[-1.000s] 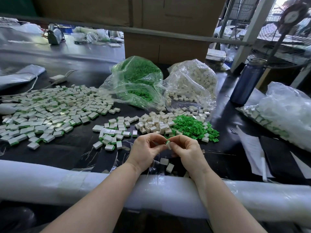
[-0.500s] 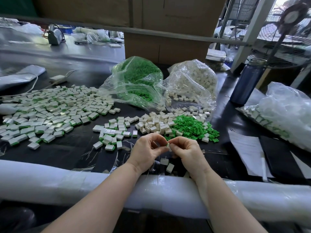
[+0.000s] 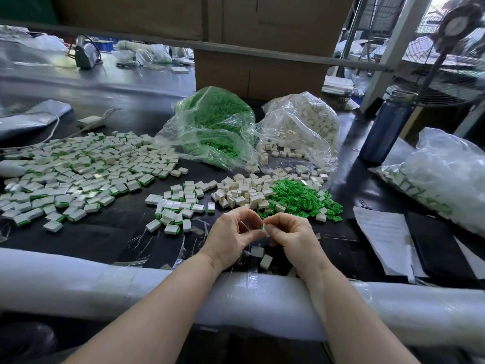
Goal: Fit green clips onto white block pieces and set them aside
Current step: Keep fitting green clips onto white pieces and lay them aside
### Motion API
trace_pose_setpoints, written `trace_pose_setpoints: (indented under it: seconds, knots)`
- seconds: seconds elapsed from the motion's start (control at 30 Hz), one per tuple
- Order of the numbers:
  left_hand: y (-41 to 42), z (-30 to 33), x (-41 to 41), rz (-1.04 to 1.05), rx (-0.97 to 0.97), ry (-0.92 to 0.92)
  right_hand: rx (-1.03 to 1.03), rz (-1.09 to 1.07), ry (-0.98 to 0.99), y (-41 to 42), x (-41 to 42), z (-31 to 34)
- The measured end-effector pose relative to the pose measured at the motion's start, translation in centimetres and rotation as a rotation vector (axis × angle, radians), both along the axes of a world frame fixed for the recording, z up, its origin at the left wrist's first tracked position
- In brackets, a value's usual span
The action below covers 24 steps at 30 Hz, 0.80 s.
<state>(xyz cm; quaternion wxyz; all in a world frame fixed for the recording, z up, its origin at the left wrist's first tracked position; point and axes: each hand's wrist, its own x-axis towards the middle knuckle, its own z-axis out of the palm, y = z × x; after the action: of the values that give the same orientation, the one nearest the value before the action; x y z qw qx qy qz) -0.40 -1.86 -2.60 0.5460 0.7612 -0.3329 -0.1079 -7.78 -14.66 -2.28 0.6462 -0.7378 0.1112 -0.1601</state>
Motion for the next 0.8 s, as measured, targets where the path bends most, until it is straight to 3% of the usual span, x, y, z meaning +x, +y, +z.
trace_pose_setpoints:
  seconds: [0.8]
  knots:
    - [-0.26, -0.38, -0.07, -0.02, 0.048, -0.064, 0.008, -0.003, 0.004, -0.09, -0.13, 0.01]
